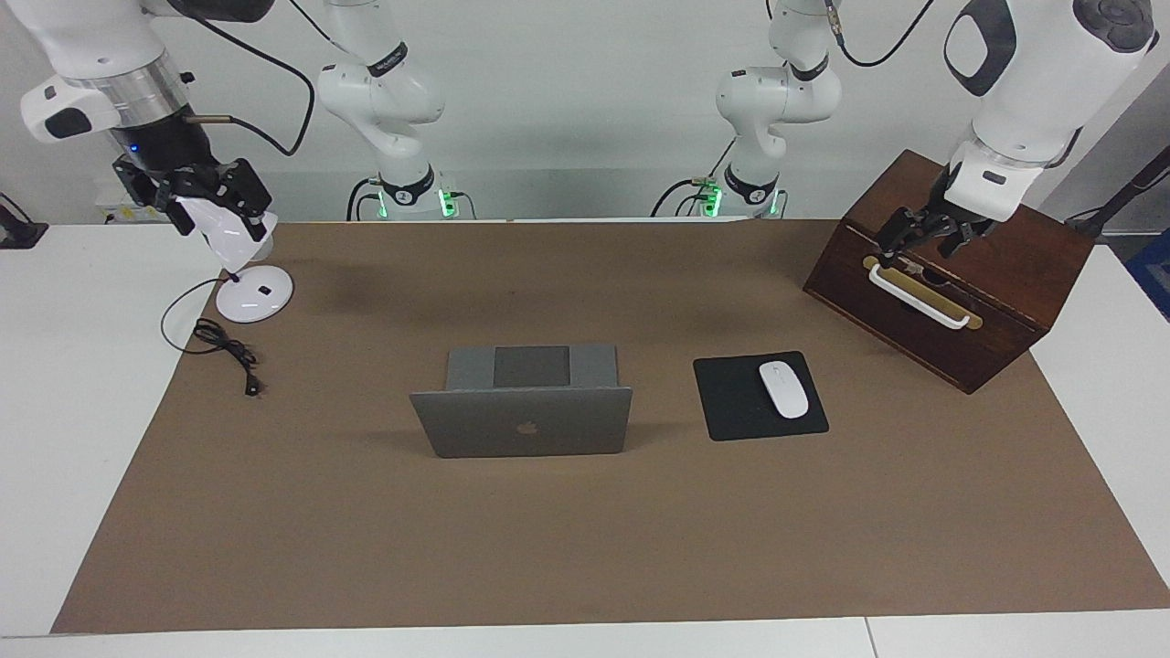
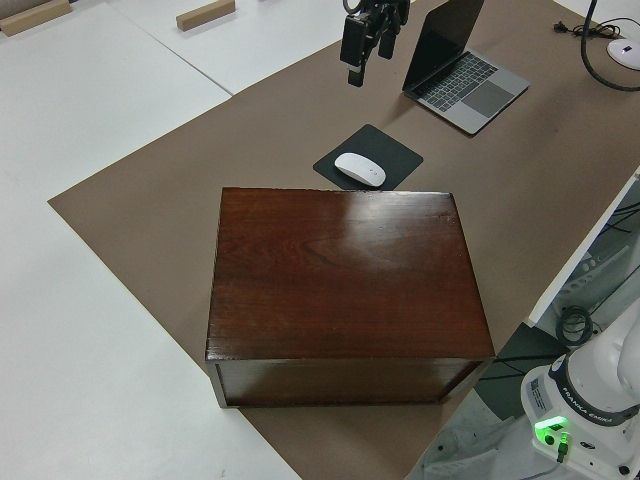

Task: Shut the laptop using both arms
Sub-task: 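Move the left gripper in from rest toward the mouse pad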

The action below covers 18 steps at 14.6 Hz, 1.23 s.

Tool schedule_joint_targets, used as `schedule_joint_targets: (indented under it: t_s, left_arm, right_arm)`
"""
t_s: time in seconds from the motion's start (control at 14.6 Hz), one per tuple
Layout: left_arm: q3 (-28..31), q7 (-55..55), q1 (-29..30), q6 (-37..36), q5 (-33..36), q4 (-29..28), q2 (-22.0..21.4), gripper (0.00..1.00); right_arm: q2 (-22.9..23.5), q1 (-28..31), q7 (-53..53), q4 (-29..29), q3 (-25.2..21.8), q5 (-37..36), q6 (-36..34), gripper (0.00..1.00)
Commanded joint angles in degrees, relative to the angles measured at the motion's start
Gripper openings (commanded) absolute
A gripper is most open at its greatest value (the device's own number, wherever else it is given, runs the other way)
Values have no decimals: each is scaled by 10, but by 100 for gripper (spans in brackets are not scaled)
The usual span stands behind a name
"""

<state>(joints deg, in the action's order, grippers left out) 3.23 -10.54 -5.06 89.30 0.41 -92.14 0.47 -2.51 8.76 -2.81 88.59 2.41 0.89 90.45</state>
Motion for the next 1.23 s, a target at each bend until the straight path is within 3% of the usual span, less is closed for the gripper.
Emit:
schedule_joint_targets:
  t_s: [0.0,0.21,0.27,0.34,0.62,1.17]
  left_arm:
    - [-2,-71,-8,8,-3,-16,-15,59]
    - [-5,-89,-18,13,-8,-36,-26,14]
    - [-5,-110,-21,15,-9,-41,-28,4]
    - [-6,-127,-23,22,-9,-50,-32,0]
    - [-6,-220,-63,65,-37,-109,-58,0]
    - [-7,-537,-130,242,-117,-268,-111,0]
  right_arm:
    - [-2,14,-4,3,12,-11,3,100]
    - [-2,14,-4,3,12,-11,3,100]
    - [-2,14,-4,3,12,-11,3,100]
    - [-2,14,-4,3,12,-11,3,100]
    - [-2,14,-4,3,12,-10,3,100]
    - [2,20,24,-1,9,-10,36,100]
